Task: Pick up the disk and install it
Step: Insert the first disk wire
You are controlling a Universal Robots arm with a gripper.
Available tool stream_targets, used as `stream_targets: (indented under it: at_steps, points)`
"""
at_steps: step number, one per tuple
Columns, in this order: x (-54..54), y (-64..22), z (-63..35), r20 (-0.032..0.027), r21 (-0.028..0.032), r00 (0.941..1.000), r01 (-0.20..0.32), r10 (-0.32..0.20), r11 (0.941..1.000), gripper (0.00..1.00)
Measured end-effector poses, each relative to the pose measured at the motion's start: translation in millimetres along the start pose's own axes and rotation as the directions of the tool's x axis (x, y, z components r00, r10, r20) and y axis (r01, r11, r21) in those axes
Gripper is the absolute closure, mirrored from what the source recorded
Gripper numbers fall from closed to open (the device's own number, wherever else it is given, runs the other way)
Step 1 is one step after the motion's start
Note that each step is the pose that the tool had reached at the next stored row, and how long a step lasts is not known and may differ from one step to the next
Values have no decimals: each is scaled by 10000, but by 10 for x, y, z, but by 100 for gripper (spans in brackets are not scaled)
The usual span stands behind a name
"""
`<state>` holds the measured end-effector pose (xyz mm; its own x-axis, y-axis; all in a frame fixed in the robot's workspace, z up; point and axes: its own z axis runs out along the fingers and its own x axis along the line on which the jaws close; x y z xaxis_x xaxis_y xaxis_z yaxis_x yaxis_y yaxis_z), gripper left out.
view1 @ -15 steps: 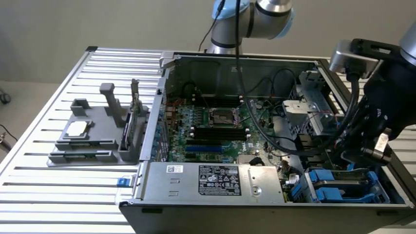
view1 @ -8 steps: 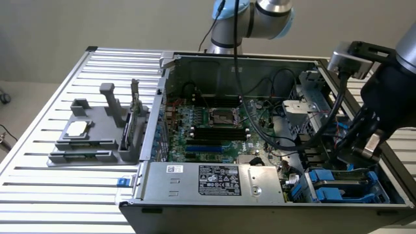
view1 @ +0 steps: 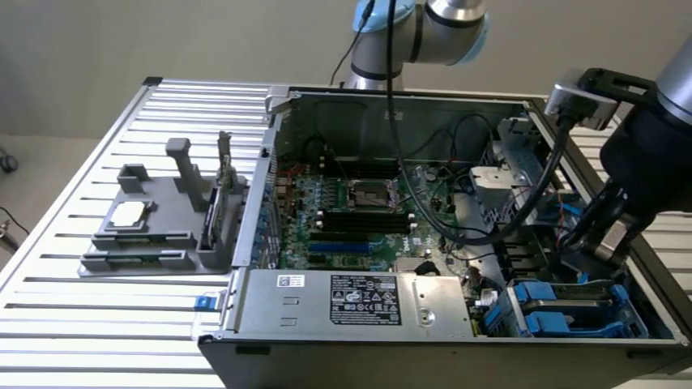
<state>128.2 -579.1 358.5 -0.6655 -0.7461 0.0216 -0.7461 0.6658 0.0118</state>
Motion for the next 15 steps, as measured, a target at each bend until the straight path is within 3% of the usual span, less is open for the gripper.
stream_targets:
  at_steps: [8,15]
  points:
    - [-13,0,-77,165,170,9995,-261,258,9995,78]
    - [-24,-11,-129,234,227,9981,-581,576,9981,78]
